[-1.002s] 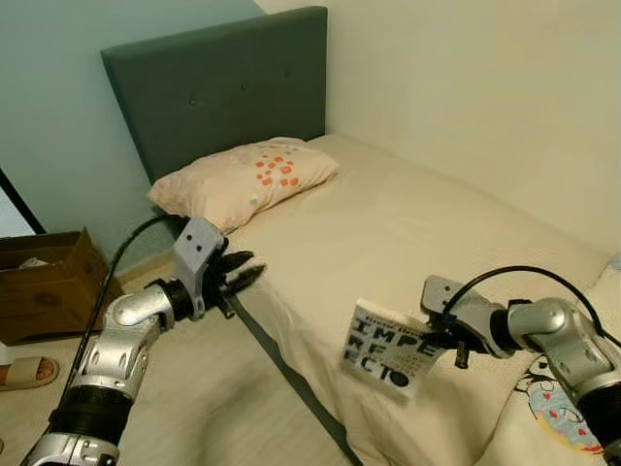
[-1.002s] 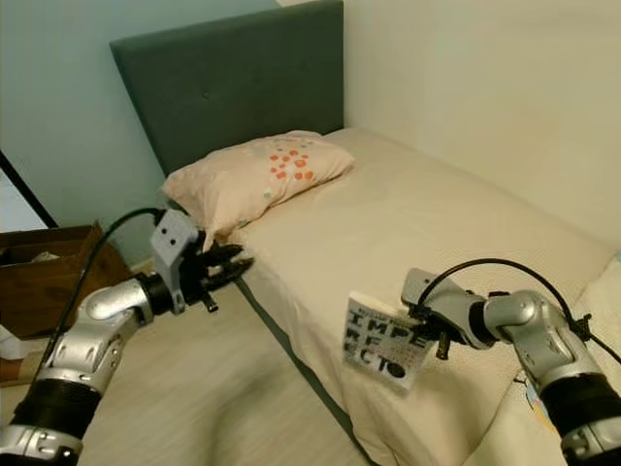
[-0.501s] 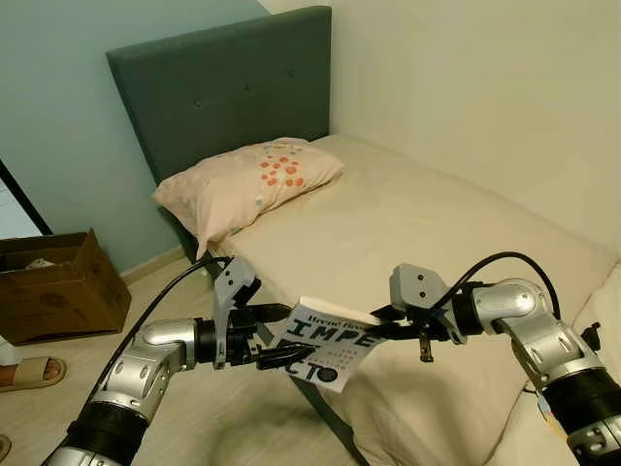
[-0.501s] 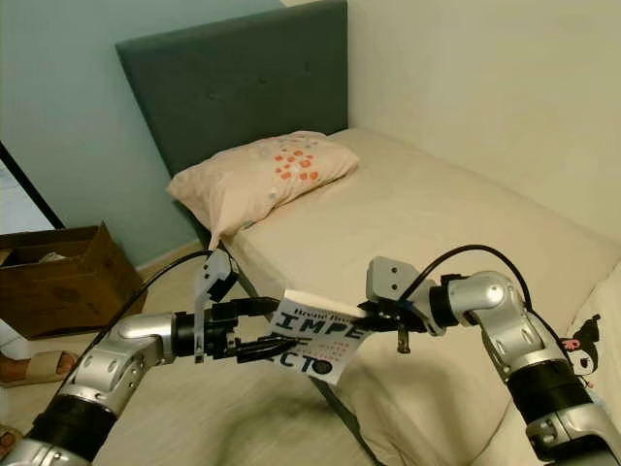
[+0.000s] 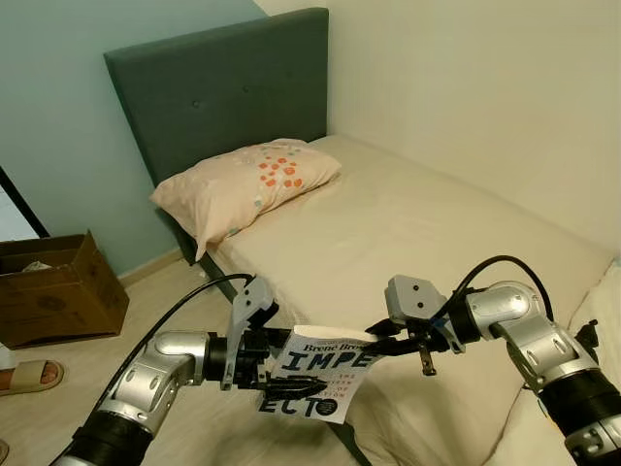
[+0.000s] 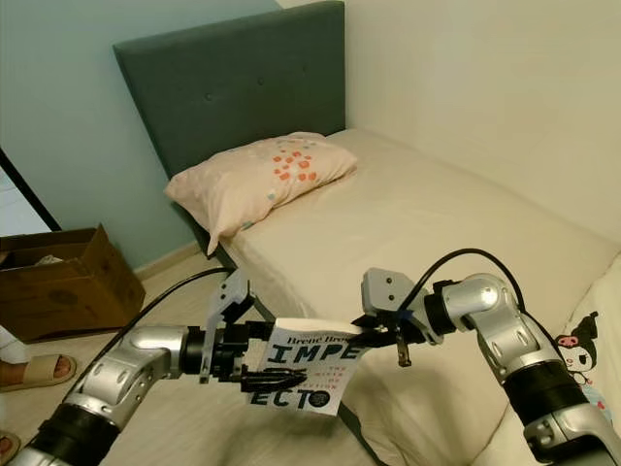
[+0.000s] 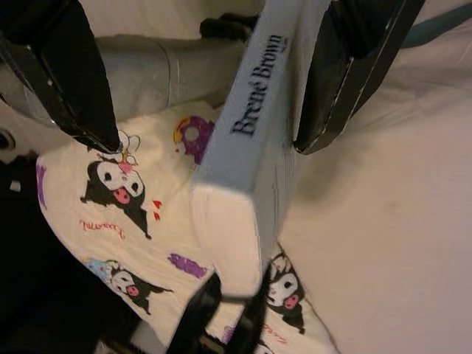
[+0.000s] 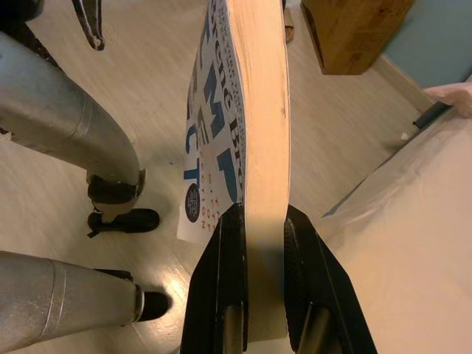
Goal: Clean up the room
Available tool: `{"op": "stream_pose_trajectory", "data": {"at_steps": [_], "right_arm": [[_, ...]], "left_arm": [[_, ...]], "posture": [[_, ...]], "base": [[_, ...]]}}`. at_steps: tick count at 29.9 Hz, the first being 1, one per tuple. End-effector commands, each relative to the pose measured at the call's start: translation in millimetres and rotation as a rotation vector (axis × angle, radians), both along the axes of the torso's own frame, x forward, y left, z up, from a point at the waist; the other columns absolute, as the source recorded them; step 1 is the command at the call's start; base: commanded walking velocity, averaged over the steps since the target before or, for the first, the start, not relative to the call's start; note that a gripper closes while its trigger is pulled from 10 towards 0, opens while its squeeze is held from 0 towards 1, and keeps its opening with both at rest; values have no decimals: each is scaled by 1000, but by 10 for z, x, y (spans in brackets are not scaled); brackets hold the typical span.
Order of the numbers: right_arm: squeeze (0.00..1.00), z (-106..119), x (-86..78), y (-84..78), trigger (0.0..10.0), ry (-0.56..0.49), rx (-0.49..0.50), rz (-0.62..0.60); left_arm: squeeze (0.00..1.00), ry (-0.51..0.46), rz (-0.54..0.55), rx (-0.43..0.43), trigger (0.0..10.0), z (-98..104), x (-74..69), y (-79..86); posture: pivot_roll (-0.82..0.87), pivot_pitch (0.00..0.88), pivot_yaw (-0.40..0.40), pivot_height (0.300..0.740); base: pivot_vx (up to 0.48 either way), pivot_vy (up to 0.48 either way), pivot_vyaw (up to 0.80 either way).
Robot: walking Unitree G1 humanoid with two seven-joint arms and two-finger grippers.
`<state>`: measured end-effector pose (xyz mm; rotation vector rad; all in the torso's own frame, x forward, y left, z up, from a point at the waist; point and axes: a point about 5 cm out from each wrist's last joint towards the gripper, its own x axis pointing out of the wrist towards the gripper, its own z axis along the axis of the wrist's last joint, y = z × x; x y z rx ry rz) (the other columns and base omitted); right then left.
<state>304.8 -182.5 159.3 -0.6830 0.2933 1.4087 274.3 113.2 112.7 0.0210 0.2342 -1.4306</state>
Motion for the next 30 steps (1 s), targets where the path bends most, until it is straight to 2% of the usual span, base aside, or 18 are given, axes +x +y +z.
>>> {"op": "stream_pose_trajectory", "data": {"at_steps": [1, 8, 13, 14, 15, 16, 17, 18, 19, 20, 21, 30], "right_arm": [[0, 98, 14, 65, 10000, -40, 52, 30], [0, 90, 1, 148, 10000, -36, 83, 51], [0, 100, -3, 161, 10000, -35, 94, 55], [0, 108, -3, 167, 10000, -34, 99, 59], [0, 111, -2, 167, 10000, -34, 100, 61], [0, 111, -2, 167, 10000, -34, 100, 61], [0, 114, 1, 169, 10000, -34, 101, 61], [0, 114, 1, 169, 10000, -34, 101, 61], [0, 116, 2, 169, 10000, -35, 102, 61], [0, 119, 5, 171, 10000, -36, 103, 61], [0, 120, 8, 172, 10000, -37, 103, 60], [0, 117, 9, 161, 10000, -42, 99, 54]], "left_arm": [[1000, 17, -35, 41, 10000, -86, -66, -1], [1000, 32, -95, 62, 10000, -205, -180, -158], [1000, 37, -89, 60, 10000, -203, -183, -171], [169, 29, -76, 68, 10000, -213, -169, -172], [0, 24, -68, 73, 10000, -218, -159, -170], [0, 24, -68, 73, 10000, -218, -159, -170], [0, 24, -61, 78, 7255, -224, -150, -164], [0, 24, -61, 78, 7255, -224, -150, -164], [0, 21, -49, 80, 4784, -227, -138, -158], [0, 21, -40, 83, 667, -230, -128, -152], [0, 20, -28, 84, 0, -231, -116, -145], [0, 4, 22, 70, 0, -205, -48, -103]], "posture": [[-68, 54, 39, 740], [-71, 56, 39, 740], [-72, 57, 40, 740], [-72, 59, 40, 740], [-72, 60, 40, 740], [-72, 60, 40, 740], [-71, 60, 41, 740], [-71, 60, 41, 740], [-71, 60, 41, 740], [-72, 59, 43, 740], [-72, 59, 44, 740], [-70, 59, 48, 740]], "base": [[0, 0, 0], [0, 0, 0], [0, 0, 0], [0, 0, 0], [0, 0, 0], [0, 0, 0], [0, 0, 0], [0, 0, 0], [0, 0, 0], [0, 0, 0], [0, 0, 0], [0, 0, 0]]}}
